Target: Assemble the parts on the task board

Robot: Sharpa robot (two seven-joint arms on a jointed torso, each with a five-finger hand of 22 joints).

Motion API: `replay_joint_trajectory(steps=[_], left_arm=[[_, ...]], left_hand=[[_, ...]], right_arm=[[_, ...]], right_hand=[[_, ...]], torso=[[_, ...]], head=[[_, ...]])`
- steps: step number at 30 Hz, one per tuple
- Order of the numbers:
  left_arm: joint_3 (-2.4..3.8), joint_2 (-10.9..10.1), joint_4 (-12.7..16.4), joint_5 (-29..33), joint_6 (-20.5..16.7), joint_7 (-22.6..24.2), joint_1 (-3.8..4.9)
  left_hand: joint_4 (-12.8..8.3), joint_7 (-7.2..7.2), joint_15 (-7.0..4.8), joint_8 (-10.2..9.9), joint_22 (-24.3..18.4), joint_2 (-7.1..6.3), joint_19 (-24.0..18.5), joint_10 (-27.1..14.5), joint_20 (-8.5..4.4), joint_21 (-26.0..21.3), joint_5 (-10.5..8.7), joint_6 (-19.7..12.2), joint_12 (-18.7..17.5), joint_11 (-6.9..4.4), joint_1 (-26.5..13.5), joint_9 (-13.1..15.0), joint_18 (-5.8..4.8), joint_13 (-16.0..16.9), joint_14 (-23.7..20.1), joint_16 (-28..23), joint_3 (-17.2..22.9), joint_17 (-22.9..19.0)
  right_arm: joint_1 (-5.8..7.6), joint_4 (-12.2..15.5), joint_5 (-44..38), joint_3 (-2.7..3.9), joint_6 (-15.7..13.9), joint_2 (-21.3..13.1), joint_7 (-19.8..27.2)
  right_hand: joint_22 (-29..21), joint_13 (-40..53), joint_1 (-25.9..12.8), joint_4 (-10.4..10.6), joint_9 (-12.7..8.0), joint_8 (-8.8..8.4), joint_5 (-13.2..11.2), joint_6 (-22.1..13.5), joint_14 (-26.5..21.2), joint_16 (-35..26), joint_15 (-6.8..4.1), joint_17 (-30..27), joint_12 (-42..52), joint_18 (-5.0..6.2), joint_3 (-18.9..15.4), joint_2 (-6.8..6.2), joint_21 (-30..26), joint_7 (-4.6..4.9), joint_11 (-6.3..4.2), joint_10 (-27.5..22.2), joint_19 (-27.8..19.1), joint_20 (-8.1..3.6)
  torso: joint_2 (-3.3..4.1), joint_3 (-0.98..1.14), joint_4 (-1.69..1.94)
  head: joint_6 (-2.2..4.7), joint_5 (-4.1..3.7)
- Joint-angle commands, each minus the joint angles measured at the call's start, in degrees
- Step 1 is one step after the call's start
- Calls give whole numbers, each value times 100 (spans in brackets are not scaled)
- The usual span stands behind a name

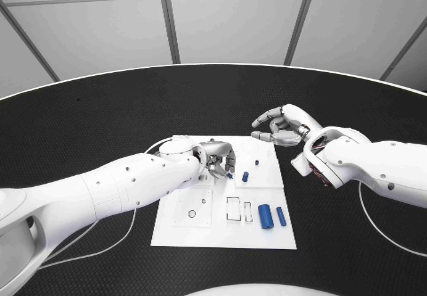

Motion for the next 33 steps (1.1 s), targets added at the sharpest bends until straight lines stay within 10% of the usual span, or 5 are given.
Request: replay_joint_trajectory(steps=[1,17,33], left_arm=[[0,28,-21,-9,2,-7,-1],[0,41,18,-19,87,-40,-4],[-1,22,67,-58,225,-85,-4]], left_hand=[[-23,8,-5,-41,247,-12,92,-24,18,149,-31,44,98,-21,-55,14,-67,29,40,32,9,51],[79,2,-26,-64,1845,-76,1290,-18,381,275,-24,85,504,-83,-192,140,-454,135,199,158,-230,400],[15,2,6,-99,1980,-94,1608,-32,525,207,-20,82,571,-51,-105,154,-539,146,217,193,-266,504]], right_arm=[[0,1,0,0,-1,1,-1],[0,0,0,0,1,-1,-8],[0,-5,0,0,8,4,-8]], right_hand=[[336,524,-14,17,-5,33,31,20,473,-5,-52,960,31,49,4,32,21,0,-14,21,163,-39],[333,526,-28,33,-8,47,37,31,474,-6,-59,961,35,50,7,39,16,-8,-21,26,165,-44],[333,526,-28,33,-8,47,37,31,474,-6,-59,961,35,50,7,39,16,-8,-21,26,165,-44]], torso=[[1,3,-4],[-6,-1,4],[-4,0,4]], head=[[6,-4],[-9,-9],[-14,-4]])
